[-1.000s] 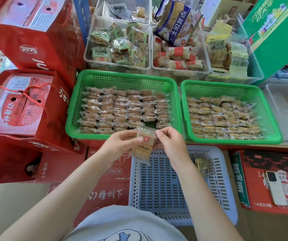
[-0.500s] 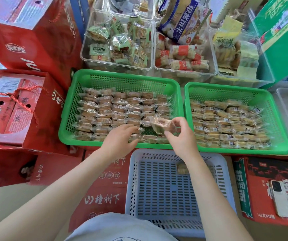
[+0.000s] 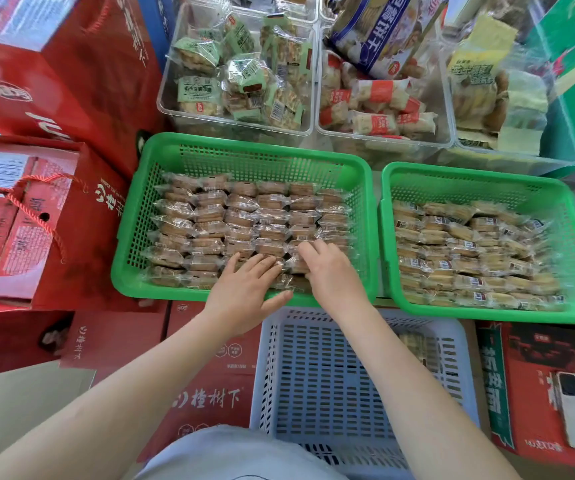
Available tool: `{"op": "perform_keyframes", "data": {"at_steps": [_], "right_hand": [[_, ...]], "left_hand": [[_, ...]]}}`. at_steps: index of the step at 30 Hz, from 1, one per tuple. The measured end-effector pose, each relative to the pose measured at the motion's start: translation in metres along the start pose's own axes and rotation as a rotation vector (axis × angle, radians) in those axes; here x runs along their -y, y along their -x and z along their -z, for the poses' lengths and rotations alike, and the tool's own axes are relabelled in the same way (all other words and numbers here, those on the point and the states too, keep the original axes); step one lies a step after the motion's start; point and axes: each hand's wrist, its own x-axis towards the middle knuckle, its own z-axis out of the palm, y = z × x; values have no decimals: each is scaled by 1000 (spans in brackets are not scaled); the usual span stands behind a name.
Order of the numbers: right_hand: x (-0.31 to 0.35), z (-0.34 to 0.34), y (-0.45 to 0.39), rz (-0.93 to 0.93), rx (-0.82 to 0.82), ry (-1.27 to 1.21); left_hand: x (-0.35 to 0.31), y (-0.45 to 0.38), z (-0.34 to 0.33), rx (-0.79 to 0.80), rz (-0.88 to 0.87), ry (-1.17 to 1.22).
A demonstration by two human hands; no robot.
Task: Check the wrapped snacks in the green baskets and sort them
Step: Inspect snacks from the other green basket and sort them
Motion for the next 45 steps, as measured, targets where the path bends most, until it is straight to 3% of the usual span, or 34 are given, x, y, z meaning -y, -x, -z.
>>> {"op": "perform_keyframes", "data": {"at_steps": [7, 10, 13, 25, 31, 37, 42, 45], "right_hand": [[-11, -3, -12, -29, 151, 151], [-14, -3, -18, -80, 64, -45], [-16, -5, -30, -149, -70, -152], [-19, -10, -36, -144, -3, 100], [-19, -6, -37, -162, -3, -23], [-19, 18, -36, -263, -24, -377], [-12, 45, -5, -274, -368, -571], [-3, 60, 19, -341, -475, -725]], "left_hand": [[0, -1, -1, -84, -23, -2], [-5, -9, 1, -129, -77, -23], [-8, -20, 6, -51, -74, -7], [-11, -22, 8, 45, -19, -38], [-11, -21, 10, 46, -17, -35], [-11, -20, 11, 43, -21, -28], [-12, -12, 12, -51, -34, 38], [-19, 6, 13, -172, 16, 335]]}}
